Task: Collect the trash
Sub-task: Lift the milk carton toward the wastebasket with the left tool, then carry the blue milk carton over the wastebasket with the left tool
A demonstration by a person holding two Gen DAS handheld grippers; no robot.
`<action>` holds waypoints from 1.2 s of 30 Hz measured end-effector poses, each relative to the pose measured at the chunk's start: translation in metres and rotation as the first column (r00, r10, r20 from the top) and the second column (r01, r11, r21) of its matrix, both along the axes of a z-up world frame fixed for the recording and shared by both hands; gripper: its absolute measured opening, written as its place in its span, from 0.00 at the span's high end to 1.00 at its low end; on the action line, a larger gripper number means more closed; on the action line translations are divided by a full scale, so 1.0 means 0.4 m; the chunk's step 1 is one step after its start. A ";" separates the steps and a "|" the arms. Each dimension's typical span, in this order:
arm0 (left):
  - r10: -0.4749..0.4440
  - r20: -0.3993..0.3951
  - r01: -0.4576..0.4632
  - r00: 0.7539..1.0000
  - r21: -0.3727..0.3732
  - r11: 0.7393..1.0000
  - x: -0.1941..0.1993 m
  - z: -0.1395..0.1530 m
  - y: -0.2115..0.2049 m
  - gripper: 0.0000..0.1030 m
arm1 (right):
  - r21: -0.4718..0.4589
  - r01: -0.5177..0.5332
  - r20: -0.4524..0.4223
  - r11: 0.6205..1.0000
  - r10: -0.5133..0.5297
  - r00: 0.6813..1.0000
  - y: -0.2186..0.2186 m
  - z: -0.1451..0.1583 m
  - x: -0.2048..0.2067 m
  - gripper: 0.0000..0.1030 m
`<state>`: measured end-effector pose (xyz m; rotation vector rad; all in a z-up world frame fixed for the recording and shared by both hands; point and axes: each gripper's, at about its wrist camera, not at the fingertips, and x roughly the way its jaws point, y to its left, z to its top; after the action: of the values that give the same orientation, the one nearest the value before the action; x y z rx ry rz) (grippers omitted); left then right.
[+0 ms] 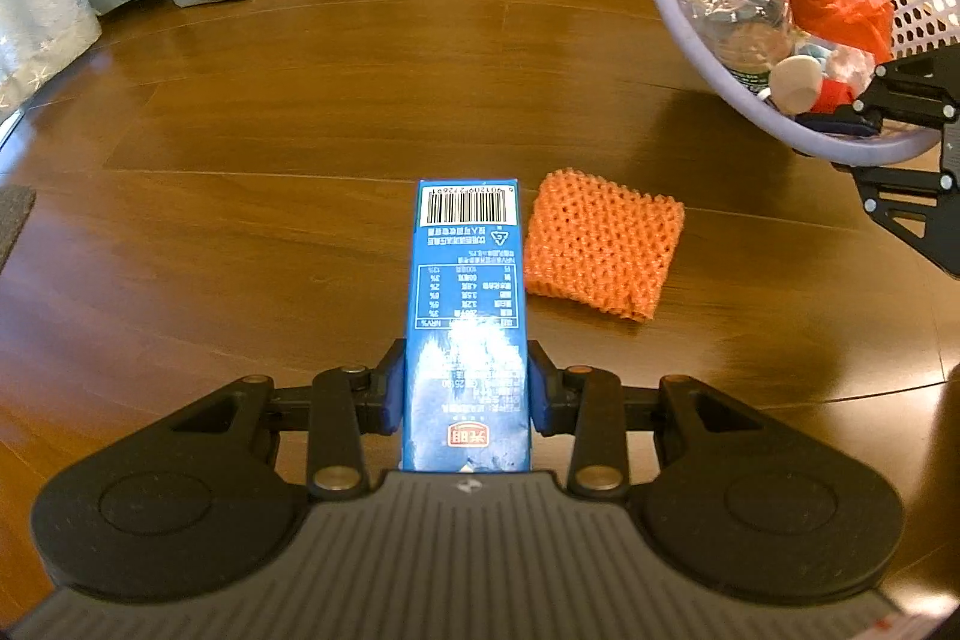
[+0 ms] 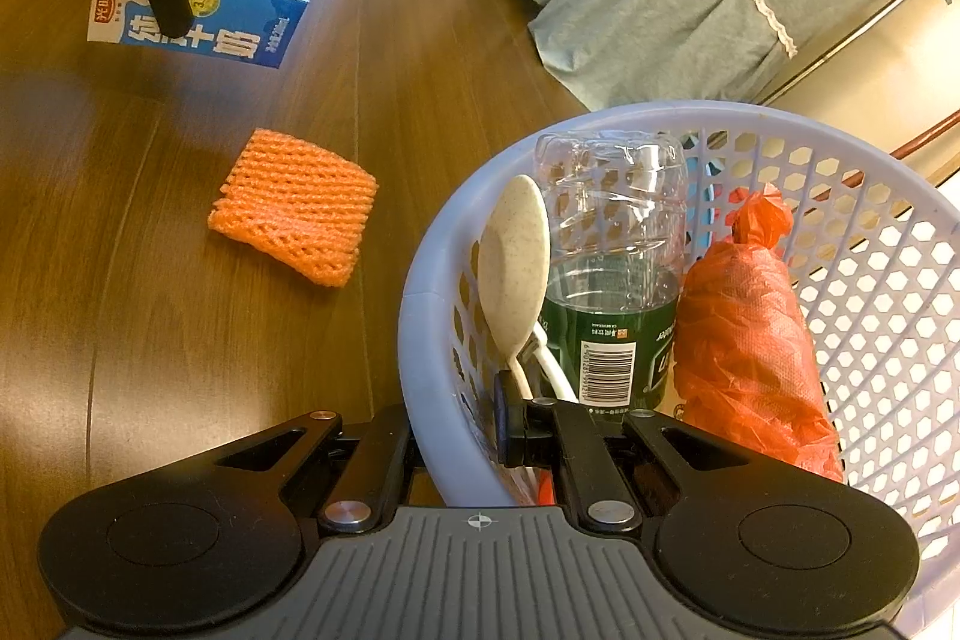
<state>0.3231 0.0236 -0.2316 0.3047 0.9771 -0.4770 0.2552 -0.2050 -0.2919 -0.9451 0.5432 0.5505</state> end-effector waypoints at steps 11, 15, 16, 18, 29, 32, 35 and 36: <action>-0.026 0.009 0.026 1.000 -0.010 1.000 -0.008 0.022 -0.021 0.68 | 0.001 0.001 -0.001 1.000 -0.001 1.000 0.000 0.000 -0.001 0.95; -0.034 0.015 0.034 0.999 -0.015 0.999 -0.009 0.033 -0.030 0.68 | -0.001 0.000 -0.002 1.000 0.000 1.000 0.000 0.000 -0.003 0.95; -0.037 0.018 0.037 0.999 -0.016 0.999 -0.008 0.036 -0.031 0.68 | 0.000 0.001 -0.002 1.000 -0.001 1.000 0.000 0.000 -0.003 0.95; -0.041 0.022 0.041 0.999 -0.021 0.999 -0.008 0.043 -0.037 0.68 | 0.000 0.001 -0.003 1.000 -0.001 1.000 0.001 0.000 -0.003 0.95; -0.067 0.039 0.069 0.997 -0.044 0.997 -0.011 0.073 -0.069 0.68 | 0.001 0.001 -0.003 1.000 -0.001 1.000 0.000 0.000 -0.003 0.95; -0.072 0.041 0.074 0.997 -0.049 0.996 -0.011 0.079 -0.075 0.68 | 0.000 0.000 -0.003 1.000 0.000 1.000 0.000 0.000 -0.002 0.95; -0.077 0.044 0.079 0.996 -0.054 0.995 -0.013 0.085 -0.077 0.68 | -0.001 0.000 -0.003 1.000 0.000 1.000 0.000 0.000 -0.002 0.95; -0.077 0.045 0.080 0.996 -0.057 0.995 -0.013 0.087 -0.078 0.68 | -0.001 -0.001 -0.003 1.000 0.001 1.000 0.000 0.000 -0.004 0.95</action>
<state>0.3179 -0.0076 -0.1967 0.3003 0.9108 -0.5679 0.2537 -0.2050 -0.2919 -0.9460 0.5458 0.5524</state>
